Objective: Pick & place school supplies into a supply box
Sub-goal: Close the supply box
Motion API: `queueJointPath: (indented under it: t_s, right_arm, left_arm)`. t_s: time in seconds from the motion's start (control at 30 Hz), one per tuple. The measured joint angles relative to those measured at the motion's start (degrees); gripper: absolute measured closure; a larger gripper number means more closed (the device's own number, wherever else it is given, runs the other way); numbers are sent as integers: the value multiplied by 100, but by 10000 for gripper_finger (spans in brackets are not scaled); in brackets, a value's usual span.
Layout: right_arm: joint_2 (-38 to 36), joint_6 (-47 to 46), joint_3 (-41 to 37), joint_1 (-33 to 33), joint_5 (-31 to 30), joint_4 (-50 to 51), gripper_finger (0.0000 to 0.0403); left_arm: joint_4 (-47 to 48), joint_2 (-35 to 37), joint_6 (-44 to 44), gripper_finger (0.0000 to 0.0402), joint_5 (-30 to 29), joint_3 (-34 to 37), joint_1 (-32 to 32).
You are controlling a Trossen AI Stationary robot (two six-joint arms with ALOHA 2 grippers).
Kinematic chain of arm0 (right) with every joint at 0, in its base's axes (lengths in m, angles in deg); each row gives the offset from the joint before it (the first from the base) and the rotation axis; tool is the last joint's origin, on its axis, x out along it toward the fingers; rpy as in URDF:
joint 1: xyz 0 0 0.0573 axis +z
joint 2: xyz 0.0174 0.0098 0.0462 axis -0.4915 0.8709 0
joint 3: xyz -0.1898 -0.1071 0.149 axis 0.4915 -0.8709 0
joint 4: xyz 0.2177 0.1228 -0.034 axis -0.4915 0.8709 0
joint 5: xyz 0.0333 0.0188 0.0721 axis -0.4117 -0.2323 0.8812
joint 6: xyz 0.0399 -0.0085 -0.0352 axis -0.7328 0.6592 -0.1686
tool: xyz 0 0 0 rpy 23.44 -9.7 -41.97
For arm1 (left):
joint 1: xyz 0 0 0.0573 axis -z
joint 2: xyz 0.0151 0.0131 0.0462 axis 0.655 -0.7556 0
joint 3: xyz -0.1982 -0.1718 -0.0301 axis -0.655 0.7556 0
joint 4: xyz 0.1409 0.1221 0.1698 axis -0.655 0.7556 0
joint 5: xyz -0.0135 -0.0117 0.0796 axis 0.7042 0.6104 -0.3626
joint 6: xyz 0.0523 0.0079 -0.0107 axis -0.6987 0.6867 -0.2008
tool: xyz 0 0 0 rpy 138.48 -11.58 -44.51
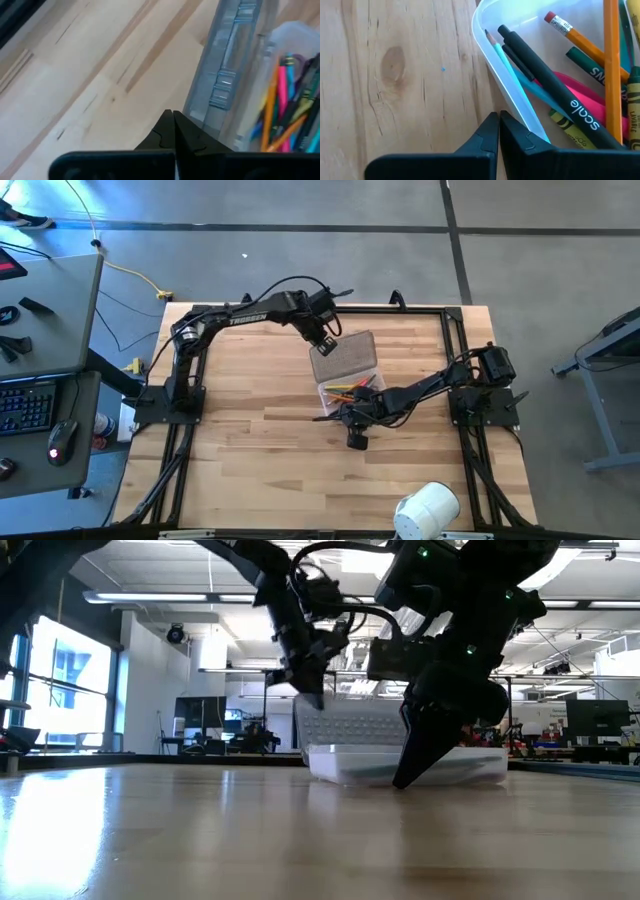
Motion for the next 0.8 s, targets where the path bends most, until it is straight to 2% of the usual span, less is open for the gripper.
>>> queueJointPath:
  t_s: [0.13,0.37,0.53,0.67,0.8]
  right_arm:
    - [0,0,0,0,-15,-2,403]
    - [4,11,-2,-2,-145,-24,403]
    - [10,188,-6,1,-314,-97,403]
    - [21,571,-22,60,-385,-389,403]
    - [21,725,-27,218,-311,-855,403]
  left_arm:
    - [44,266,182,375,-244,-2,288]
    - [99,708,586,388,-128,15,845]
    - [82,825,696,371,-481,15,1269]
    - [102,822,845,381,-955,15,1528]
    - [102,822,872,387,-1030,15,1608]
